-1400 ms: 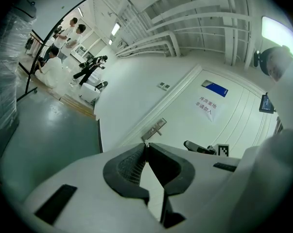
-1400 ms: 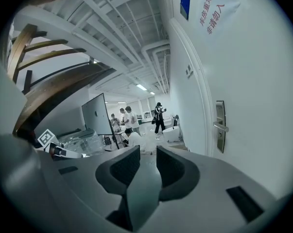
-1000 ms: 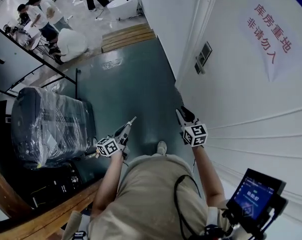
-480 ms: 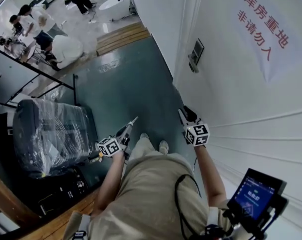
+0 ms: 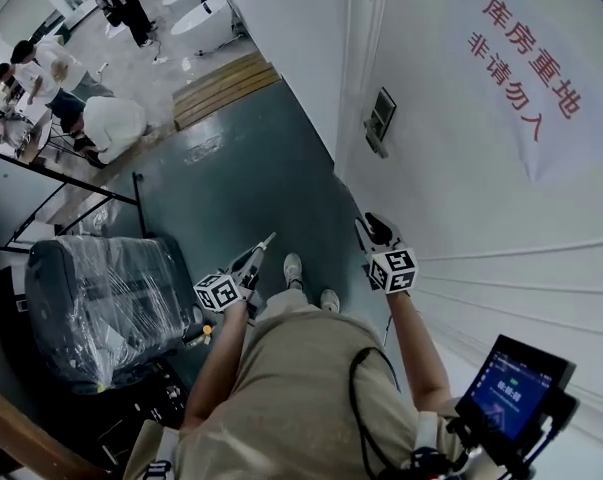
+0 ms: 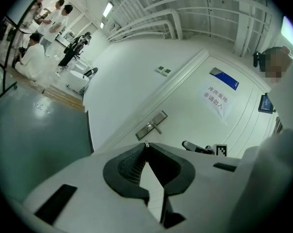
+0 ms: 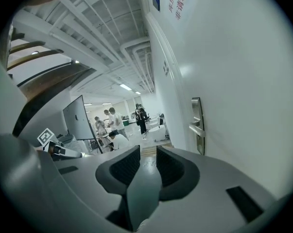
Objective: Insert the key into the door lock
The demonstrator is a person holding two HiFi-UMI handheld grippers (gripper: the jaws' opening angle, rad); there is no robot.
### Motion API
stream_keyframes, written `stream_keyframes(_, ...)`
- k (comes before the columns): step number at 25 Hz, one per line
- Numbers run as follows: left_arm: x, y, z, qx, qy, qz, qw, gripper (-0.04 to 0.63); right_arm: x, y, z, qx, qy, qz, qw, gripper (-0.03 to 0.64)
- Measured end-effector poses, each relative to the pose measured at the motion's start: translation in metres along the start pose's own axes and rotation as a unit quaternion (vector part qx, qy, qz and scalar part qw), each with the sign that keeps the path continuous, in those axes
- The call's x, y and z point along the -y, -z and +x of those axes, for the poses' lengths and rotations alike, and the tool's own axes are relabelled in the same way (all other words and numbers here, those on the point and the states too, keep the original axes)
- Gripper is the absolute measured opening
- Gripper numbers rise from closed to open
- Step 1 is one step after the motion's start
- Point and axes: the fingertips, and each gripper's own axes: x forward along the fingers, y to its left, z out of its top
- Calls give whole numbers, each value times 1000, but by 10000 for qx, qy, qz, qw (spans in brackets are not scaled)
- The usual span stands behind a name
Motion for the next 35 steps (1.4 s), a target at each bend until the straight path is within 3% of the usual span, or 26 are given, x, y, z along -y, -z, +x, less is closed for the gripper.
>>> stream_keyframes(15,-65,-93,50,-144,410,16,9991,32,-7,-47,96,61,323,-149,9993,111)
stream_keyframes(27,-106,-134,80,-367,738,-40,9966,32,-3,-63,138,106,751,-151,9970,111)
stream_keyframes(35,-114,-139,125,-625,914,21,9938,32,21,-53,151,160,942,9,9954,112)
